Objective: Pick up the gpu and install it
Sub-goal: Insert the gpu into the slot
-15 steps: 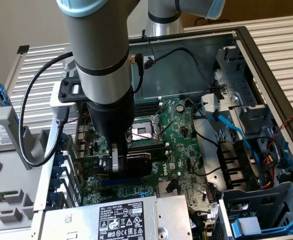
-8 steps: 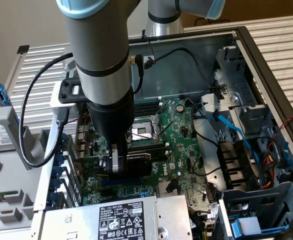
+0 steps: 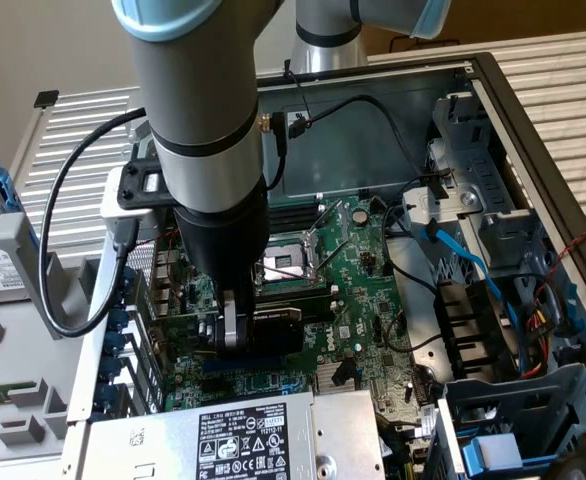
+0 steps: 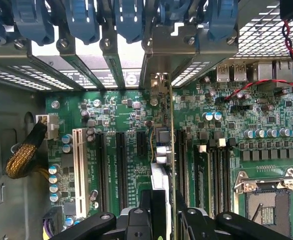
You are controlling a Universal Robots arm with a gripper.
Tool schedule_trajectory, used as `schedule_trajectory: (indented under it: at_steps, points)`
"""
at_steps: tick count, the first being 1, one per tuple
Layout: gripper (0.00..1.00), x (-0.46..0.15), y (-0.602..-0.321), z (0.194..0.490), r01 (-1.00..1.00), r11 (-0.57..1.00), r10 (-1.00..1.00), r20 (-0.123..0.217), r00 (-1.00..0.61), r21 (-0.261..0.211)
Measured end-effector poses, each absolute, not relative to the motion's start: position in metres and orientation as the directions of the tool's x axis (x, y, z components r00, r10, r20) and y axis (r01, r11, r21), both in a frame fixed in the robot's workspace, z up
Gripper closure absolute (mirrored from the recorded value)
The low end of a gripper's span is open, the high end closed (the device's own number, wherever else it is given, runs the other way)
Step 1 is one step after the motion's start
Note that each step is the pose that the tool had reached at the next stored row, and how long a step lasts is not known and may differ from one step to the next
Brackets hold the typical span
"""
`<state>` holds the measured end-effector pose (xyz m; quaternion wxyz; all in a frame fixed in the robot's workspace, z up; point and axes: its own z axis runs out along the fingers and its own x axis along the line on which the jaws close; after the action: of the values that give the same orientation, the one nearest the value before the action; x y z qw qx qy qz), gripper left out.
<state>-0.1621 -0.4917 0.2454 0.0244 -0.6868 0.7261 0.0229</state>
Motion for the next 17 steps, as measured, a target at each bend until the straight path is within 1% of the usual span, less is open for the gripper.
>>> schedule_trajectory:
  at_steps: [17]
  points:
    - [0.72, -0.1621, -0.4917, 0.2453, -0.999, 0.043, -0.997, -0.067, -0.043, -0.001]
